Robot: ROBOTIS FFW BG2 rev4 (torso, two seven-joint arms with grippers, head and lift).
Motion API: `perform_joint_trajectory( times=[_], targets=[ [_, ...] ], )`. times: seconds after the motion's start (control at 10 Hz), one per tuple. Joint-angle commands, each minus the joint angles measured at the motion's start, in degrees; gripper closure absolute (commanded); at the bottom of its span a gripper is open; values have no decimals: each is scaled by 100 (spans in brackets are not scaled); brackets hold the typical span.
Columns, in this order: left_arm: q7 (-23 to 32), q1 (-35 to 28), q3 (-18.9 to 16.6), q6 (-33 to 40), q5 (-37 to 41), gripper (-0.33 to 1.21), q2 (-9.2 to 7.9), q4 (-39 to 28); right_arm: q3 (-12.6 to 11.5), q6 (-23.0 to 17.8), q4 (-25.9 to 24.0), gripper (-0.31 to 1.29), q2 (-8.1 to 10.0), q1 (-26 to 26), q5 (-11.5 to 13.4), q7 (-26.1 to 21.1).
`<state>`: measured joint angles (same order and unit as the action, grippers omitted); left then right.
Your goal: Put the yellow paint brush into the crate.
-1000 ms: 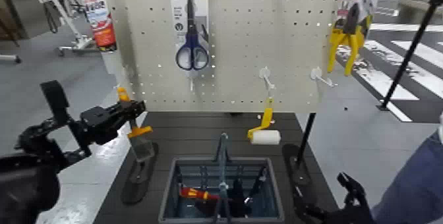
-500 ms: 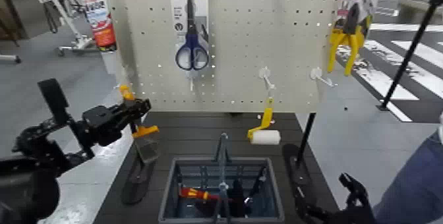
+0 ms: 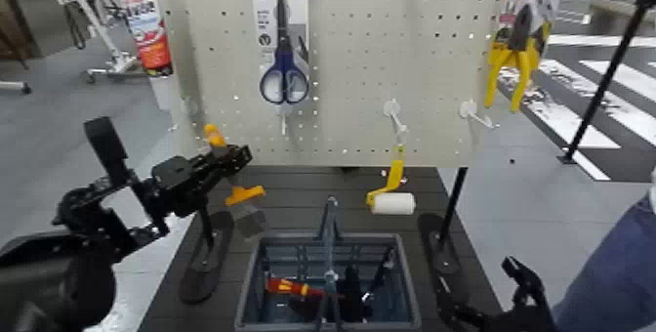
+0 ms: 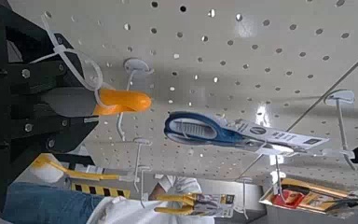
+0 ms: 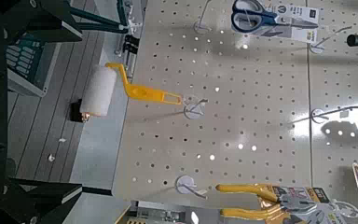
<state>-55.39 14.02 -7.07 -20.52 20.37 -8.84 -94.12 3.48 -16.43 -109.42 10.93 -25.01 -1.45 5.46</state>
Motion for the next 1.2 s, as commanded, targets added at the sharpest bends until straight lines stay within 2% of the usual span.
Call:
perform_joint_trajectory(
  times=[0.1,0.5,1.2],
  targets=[
    [11,-22,241,31,362,110,84,175,13,8,0,16,-3,5,4,-2],
    [2,-83,487,136,591,110,207,597,30,8,9,16,-12,13,4,-10],
    [-33,-101,997,207,802,110,251,1432,39,-1,18,16,-3,22,4,-28]
  ],
)
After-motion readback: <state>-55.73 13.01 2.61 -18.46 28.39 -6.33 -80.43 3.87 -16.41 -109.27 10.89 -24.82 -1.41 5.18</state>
